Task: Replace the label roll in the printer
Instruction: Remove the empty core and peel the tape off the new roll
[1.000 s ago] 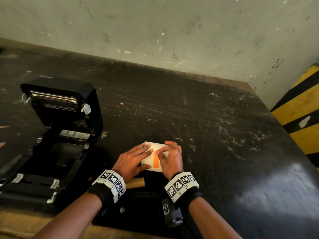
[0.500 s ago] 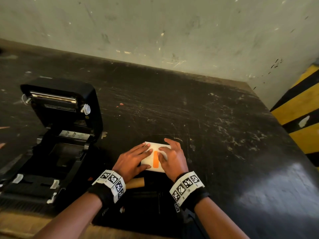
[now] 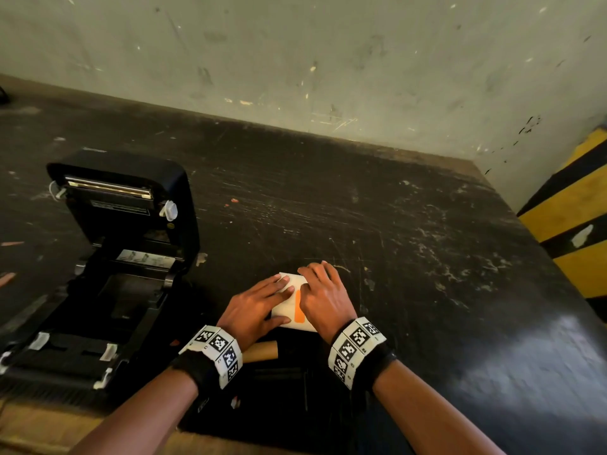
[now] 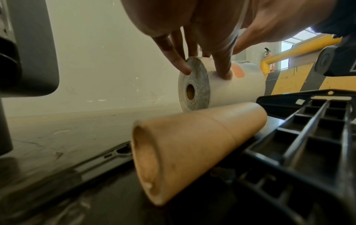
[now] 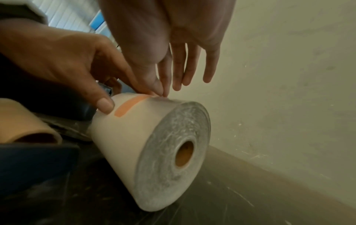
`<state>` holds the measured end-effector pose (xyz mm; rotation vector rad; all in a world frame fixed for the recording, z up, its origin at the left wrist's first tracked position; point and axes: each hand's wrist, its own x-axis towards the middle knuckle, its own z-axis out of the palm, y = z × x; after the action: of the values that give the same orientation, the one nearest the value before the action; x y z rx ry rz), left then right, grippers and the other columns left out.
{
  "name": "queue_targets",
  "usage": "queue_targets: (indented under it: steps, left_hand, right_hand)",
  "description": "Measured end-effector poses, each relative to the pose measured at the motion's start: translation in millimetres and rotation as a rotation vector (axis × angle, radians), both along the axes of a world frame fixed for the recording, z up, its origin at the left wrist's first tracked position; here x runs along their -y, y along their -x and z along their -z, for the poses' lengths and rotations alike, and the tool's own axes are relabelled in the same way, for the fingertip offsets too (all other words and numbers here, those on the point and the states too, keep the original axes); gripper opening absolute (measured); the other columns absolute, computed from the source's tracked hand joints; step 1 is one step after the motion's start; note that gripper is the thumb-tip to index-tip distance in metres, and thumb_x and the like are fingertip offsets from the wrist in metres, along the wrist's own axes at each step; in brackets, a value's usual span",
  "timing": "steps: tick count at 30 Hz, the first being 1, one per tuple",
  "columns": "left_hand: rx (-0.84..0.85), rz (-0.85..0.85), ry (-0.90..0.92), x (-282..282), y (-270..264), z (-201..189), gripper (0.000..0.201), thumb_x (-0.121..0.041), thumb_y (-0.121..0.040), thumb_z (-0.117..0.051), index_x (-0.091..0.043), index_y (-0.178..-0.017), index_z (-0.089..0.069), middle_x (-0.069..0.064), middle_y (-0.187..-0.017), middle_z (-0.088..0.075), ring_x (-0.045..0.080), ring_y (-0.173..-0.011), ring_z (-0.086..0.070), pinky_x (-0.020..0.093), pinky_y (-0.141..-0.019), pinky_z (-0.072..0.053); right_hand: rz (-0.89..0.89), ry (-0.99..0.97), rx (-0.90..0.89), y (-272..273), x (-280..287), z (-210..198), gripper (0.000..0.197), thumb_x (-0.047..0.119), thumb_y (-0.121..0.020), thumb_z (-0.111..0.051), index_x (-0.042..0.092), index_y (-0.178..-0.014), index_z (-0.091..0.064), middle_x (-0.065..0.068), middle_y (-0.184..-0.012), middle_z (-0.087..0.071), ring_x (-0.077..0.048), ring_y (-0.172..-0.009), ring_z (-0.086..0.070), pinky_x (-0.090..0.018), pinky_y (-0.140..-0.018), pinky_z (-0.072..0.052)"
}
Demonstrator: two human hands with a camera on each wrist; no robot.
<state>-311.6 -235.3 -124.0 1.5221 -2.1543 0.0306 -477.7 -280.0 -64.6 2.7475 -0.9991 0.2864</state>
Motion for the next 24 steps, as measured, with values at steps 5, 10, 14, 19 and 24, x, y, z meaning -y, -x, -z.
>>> queue_targets:
  steps: [5, 10, 14, 19, 24]
  left_hand:
    - [-0.017, 0.005, -0.002, -1.0, -0.2, 3.1, 0.062, -0.035, -0.066, -0.079, -0.020, -0.122, -0.056, 0.000, -0.130, -0.056, 0.015, -0.122, -0.046, 0.033, -0.080, -0.055]
    - [-0.009, -0.004, -0.013, -1.0, -0.8, 3.0, 0.060, -0.037, -0.070, -0.075, -0.022, -0.124, -0.054, -0.001, -0.133, -0.053, 0.012, -0.126, -0.041, 0.031, -0.085, -0.051]
    - [-0.005, -0.006, -0.007, -1.3, 0.5, 1.1, 0.059, -0.035, -0.068, -0.077, -0.020, -0.121, -0.056, 0.000, -0.131, -0.055, 0.014, -0.123, -0.044, 0.033, -0.082, -0.052]
    - [0.006, -0.009, 0.007, -2.8, 1.4, -1.9, 0.059, -0.033, -0.065, -0.080, -0.019, -0.119, -0.059, 0.001, -0.129, -0.057, 0.015, -0.121, -0.047, 0.033, -0.080, -0.053]
    - [0.007, -0.016, 0.001, -3.1, 1.8, -0.6, 0.060, -0.033, -0.065, -0.080, -0.019, -0.119, -0.058, 0.001, -0.130, -0.056, 0.015, -0.121, -0.047, 0.034, -0.081, -0.053]
  right_hand:
    - [0.073, -0.169, 0.171, 5.5, 3.0, 6.0, 0.014, 0.019, -0.070, -0.076, 0.007, -0.076, -0.074, -0.009, -0.117, -0.065, -0.027, -0.113, -0.056, -0.044, -0.094, -0.049]
    - [0.321, -0.637, 0.662, 18.1, 8.6, 15.6, 0.008, 0.018, -0.081, -0.069, 0.015, -0.088, -0.073, 0.002, -0.135, -0.050, -0.013, -0.129, -0.039, -0.022, -0.102, -0.027]
    - [0.401, -0.716, 0.716, 17.7, 1.3, 19.1, 0.016, 0.016, -0.077, -0.074, 0.019, -0.092, -0.072, 0.002, -0.140, -0.045, -0.012, -0.132, -0.035, -0.021, -0.101, -0.025]
    - [0.429, -0.707, 0.780, 12.0, -5.2, 23.1, 0.018, 0.010, -0.077, -0.073, 0.020, -0.092, -0.074, -0.001, -0.144, -0.042, -0.015, -0.134, -0.033, -0.031, -0.110, -0.028]
    - [0.497, -0.685, 0.850, 4.7, -4.4, 23.5, 0.010, 0.013, -0.077, -0.074, 0.018, -0.086, -0.073, -0.001, -0.143, -0.043, -0.015, -0.133, -0.034, -0.032, -0.108, -0.026]
